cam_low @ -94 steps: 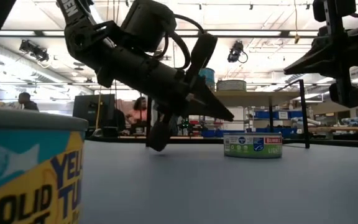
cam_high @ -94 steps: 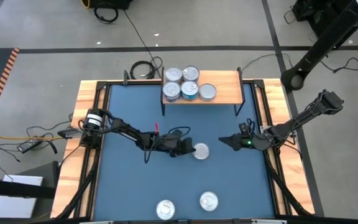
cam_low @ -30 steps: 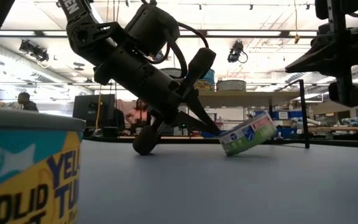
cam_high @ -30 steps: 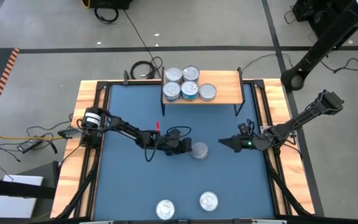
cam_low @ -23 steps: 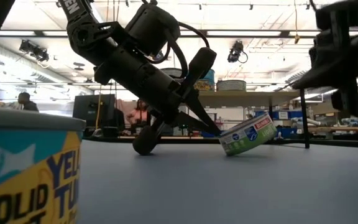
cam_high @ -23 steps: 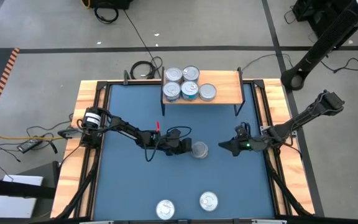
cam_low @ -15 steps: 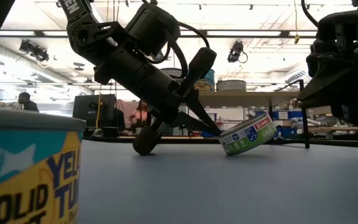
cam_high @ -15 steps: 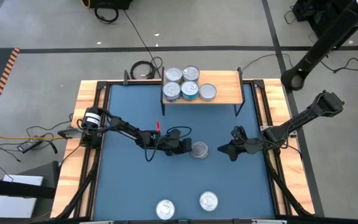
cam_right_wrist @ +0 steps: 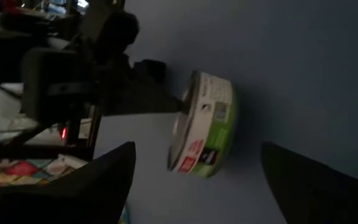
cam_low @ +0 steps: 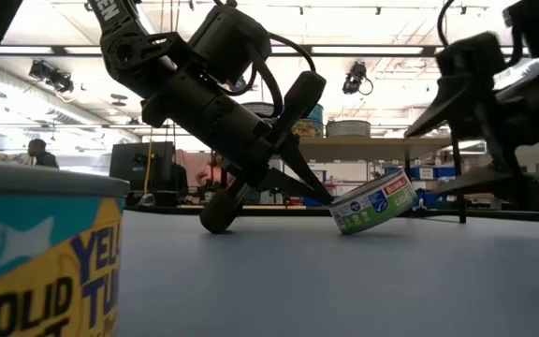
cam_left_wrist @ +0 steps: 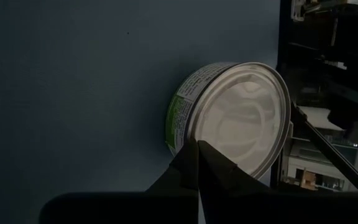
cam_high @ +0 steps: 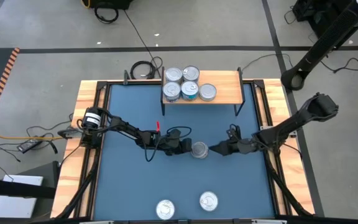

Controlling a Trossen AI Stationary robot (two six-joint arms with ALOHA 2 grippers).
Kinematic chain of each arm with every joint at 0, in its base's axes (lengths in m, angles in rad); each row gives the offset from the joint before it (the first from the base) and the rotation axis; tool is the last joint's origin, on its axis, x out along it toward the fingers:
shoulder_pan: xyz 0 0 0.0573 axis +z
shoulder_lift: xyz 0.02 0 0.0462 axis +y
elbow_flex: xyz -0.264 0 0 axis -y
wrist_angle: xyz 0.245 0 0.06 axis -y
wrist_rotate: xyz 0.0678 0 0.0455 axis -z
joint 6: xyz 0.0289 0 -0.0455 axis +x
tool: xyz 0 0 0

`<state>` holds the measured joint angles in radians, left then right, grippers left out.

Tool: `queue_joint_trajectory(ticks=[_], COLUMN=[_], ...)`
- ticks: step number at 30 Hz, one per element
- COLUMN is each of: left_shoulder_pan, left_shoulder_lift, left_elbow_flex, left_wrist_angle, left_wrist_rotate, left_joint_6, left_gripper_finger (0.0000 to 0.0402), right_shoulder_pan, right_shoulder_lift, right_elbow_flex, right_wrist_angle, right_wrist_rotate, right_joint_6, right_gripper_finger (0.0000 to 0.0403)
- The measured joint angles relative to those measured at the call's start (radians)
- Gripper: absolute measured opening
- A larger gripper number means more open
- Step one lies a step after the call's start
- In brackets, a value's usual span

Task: Stack canned seafood by type on shelf
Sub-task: Stack the green tuna can on top of the green tuna can on the shelf

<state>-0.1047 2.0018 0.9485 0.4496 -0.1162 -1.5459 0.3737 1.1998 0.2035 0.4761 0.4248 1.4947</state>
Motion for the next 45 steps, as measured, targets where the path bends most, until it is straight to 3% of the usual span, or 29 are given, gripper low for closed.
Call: queue_joint_trajectory(ticks=[12, 19, 22, 27, 39, 45], left_shoulder_pan=[0.0, 0.0, 0.0, -0.001, -0.002, 0.004], left_shoulder_lift=[0.0, 0.0, 0.0, 0.0, -0.011, -0.101], left_elbow_flex=[0.0, 0.0, 0.0, -0.003, -0.006, -0.033], left_wrist_angle=[0.003, 0.004, 0.005, 0.012, 0.083, -0.011], left_wrist_rotate=[-0.002, -0.002, -0.002, 0.001, 0.005, -0.01], left_joint_6=[0.001, 0.005, 0.017, 0.03, 0.089, 0.123], left_gripper_finger=[0.0, 0.0, 0.0, 0.0, 0.0005, 0.0004], right_shoulder_pan=[-0.057, -0.103, -0.11, -0.111, -0.114, -0.117], right_shoulder_lift=[0.236, 0.312, 0.328, 0.33, 0.335, 0.315], right_elbow_flex=[0.094, 0.109, 0.11, 0.109, 0.107, 0.107], right_wrist_angle=[0.133, 0.13, 0.143, 0.156, 0.173, 0.174], right_wrist_rotate=[-0.068, -0.18, -0.209, -0.189, -0.171, -0.131], right_joint_6=[-0.062, -0.023, -0.03, -0.033, -0.081, -0.077], right_gripper_finger=[0.0335, 0.0325, 0.0278, 0.012, 0.0119, 0.0119])
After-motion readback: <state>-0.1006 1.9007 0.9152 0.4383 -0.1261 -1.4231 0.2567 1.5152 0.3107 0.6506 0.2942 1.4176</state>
